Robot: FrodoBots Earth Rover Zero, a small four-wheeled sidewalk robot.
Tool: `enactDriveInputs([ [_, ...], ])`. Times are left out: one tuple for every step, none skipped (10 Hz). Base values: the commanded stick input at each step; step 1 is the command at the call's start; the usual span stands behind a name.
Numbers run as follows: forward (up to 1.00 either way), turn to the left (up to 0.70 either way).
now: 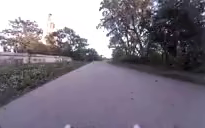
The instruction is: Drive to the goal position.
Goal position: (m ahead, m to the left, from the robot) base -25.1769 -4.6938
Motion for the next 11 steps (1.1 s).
enactDriveInputs([
  [0.0, -0.7],
  [0.0, -0.7],
  [0.0, -0.7],
  [0.0, -0.7],
  [0.0, -0.7],
  [0.0, -0.7],
  [0.0, -0.7],
  [0.0, -0.7],
  [0.0, -0.7],
  [0.0, -0.7],
  [0.0, -0.7],
])
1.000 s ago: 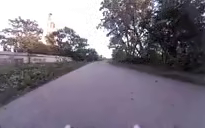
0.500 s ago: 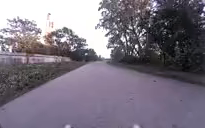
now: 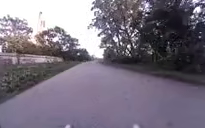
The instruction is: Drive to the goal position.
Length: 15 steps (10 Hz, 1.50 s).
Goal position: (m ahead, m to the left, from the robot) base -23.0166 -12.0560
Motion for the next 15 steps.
enactDriveInputs([
  [0.0, -0.7],
  [0.0, -0.7],
  [0.0, -0.7],
  [0.0, -0.7],
  [0.0, -0.7],
  [0.0, -0.7],
  [0.0, -0.7],
  [0.0, -0.7],
  [0.0, -0.7],
  [0.0, -0.7],
  [0.0, -0.06],
  [0.0, -0.65],
  [0.0, -0.7],
  [0.0, -0.7],
  [0.0, -0.7],
])
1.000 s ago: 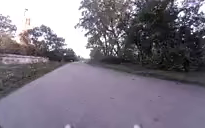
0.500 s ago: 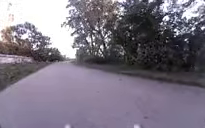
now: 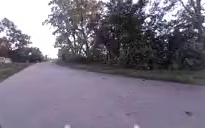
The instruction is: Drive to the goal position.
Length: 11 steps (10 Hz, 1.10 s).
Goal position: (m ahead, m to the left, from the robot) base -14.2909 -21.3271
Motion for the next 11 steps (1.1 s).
enactDriveInputs([
  [0.0, -0.7],
  [0.0, -0.7],
  [0.0, -0.7],
  [0.0, -0.7],
  [0.0, -0.7],
  [0.0, -0.41],
  [0.0, -0.51],
  [0.0, -0.7],
  [0.0, -0.7],
  [0.0, -0.7],
  [0.0, -0.7],
])
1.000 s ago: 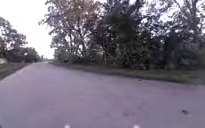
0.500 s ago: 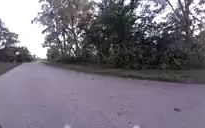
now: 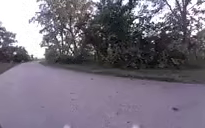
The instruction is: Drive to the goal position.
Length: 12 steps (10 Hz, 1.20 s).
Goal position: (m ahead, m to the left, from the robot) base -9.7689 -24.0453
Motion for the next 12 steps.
enactDriveInputs([
  [0.0, -0.7],
  [0.0, -0.7],
  [0.0, -0.7],
  [0.0, -0.7],
  [0.0, -0.7],
  [0.0, -0.7],
  [0.0, -0.7],
  [0.0, -0.7],
  [0.0, -0.7],
  [0.0, -0.7],
  [0.0, -0.7],
  [0.0, -0.7],
])
